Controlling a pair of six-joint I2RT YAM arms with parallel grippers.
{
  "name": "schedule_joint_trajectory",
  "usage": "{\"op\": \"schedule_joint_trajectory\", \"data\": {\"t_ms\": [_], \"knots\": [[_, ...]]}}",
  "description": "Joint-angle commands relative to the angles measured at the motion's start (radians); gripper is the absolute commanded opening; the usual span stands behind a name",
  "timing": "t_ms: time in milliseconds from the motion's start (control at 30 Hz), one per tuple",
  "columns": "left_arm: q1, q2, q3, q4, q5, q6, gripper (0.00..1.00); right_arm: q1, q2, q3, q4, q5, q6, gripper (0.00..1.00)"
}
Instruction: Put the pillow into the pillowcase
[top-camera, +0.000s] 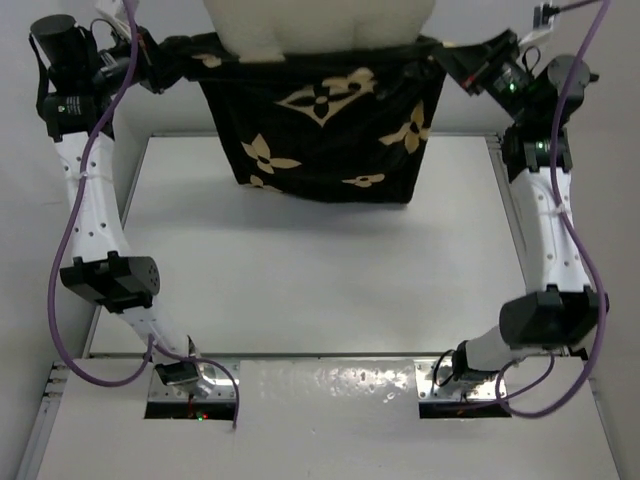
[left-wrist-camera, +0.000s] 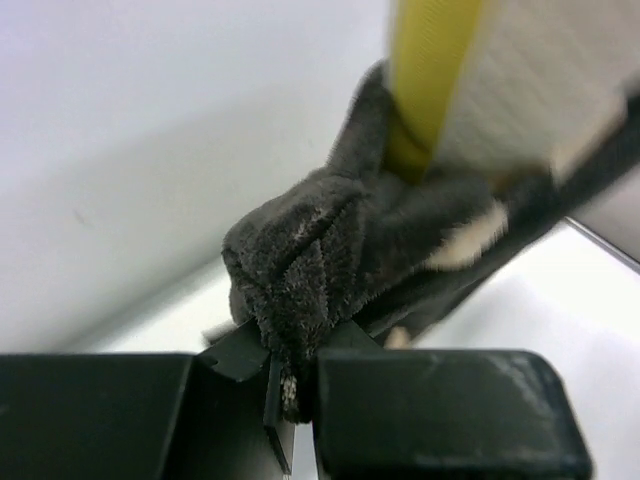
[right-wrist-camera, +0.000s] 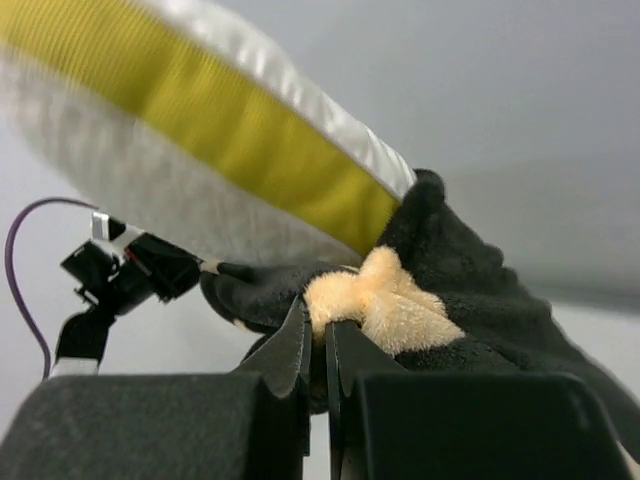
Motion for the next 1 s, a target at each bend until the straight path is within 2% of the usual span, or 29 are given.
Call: {"op": "schedule_joint_trajectory", "data": {"t_ms": [0, 67, 100, 133, 167, 200, 233, 267, 300, 333, 367, 400, 433, 467, 500, 533, 633, 667, 700, 733, 767, 800, 833, 867, 900, 967], "knots": [[-0.007, -0.029, -0.164, 0.004, -0.13, 0.052, 0.0, -0.019, -0.083, -0.221, 0.074, 0.083, -0.033, 0.0], [0.013, 0.037, 0.028, -0.043, -0.134, 0.033, 0.0, -0.038, -0.04, -0.111, 0.155, 0.035, 0.057, 0.0], [0.051, 0.083, 0.223, -0.019, -0.105, -0.015, 0.0, -0.044, 0.008, 0.108, 0.151, 0.029, 0.018, 0.0], [0.074, 0.077, 0.263, 0.037, -0.1, -0.079, 0.0, -0.047, 0.036, 0.241, 0.041, 0.034, -0.03, 0.0], [0.103, 0.044, 0.248, 0.246, -0.094, -0.127, 0.0, -0.05, 0.066, 0.382, -0.011, 0.044, -0.068, 0.0], [0.162, -0.031, 0.177, 0.362, -0.072, -0.241, 0.0, -0.056, 0.097, 0.477, -0.027, 0.058, -0.076, 0.0], [0.189, -0.032, 0.203, 0.448, -0.053, -0.295, 0.0, -0.084, 0.088, 0.53, 0.058, 0.06, -0.041, 0.0], [0.206, -0.014, 0.271, 0.458, 0.007, -0.369, 0.0, -0.1, 0.055, 0.48, 0.135, 0.057, 0.005, 0.0], [0.221, -0.017, 0.262, 0.455, 0.048, -0.388, 0.0, -0.113, 0.009, 0.401, 0.217, 0.057, 0.043, 0.0], [0.212, -0.032, 0.22, 0.42, 0.081, -0.389, 0.0, -0.117, -0.106, 0.186, 0.296, 0.075, 0.057, 0.0], [0.174, -0.087, 0.058, 0.386, 0.113, -0.321, 0.0, -0.113, -0.158, 0.074, 0.298, 0.089, 0.036, 0.0], [0.152, -0.116, -0.029, 0.327, 0.1, -0.267, 0.0, -0.09, -0.2, -0.107, 0.272, 0.102, -0.028, 0.0], [0.126, -0.128, -0.093, 0.173, 0.078, -0.195, 0.0, -0.081, -0.246, -0.181, 0.217, 0.124, -0.042, 0.0], [0.087, -0.126, -0.167, 0.086, -0.001, -0.068, 0.0, -0.076, -0.248, -0.257, 0.2, 0.126, -0.042, 0.0], [0.07, -0.115, -0.192, 0.011, -0.031, -0.031, 0.0, -0.064, -0.236, -0.363, 0.203, 0.115, -0.009, 0.0], [0.057, -0.104, -0.221, -0.083, -0.041, 0.036, 0.0, -0.058, -0.19, -0.39, 0.197, 0.06, 0.008, 0.0], [0.039, -0.051, -0.249, -0.171, -0.083, 0.095, 0.0, -0.01, -0.092, -0.34, 0.099, 0.014, -0.025, 0.0], [0.045, -0.008, -0.15, -0.191, -0.101, 0.102, 0.0, -0.001, -0.073, -0.28, 0.062, 0.02, -0.056, 0.0], [0.048, 0.018, -0.07, -0.226, -0.111, 0.103, 0.0, 0.011, -0.038, -0.112, -0.031, 0.026, -0.135, 0.0], [0.06, 0.04, 0.023, -0.217, -0.114, 0.102, 0.0, 0.014, -0.038, -0.017, -0.085, 0.035, -0.181, 0.0], [0.084, 0.042, 0.129, -0.184, -0.127, 0.071, 0.0, 0.014, -0.007, 0.085, -0.12, 0.047, -0.217, 0.0], [0.095, 0.016, 0.129, -0.13, -0.144, 0.05, 0.0, 0.008, 0.0, 0.221, -0.144, 0.05, -0.252, 0.0], [0.112, -0.024, 0.094, 0.004, -0.153, 0.036, 0.0, -0.001, -0.004, 0.248, -0.127, 0.05, -0.252, 0.0], [0.123, -0.117, -0.037, 0.063, -0.172, 0.03, 0.0, -0.012, -0.037, 0.245, -0.109, 0.057, -0.243, 0.0], [0.117, -0.15, -0.078, 0.091, -0.186, 0.046, 0.0, -0.033, -0.073, 0.149, -0.078, 0.058, -0.207, 0.0], [0.061, -0.15, -0.135, -0.035, -0.219, 0.151, 0.0, -0.044, -0.189, -0.041, 0.034, 0.066, -0.18, 0.0]]}}
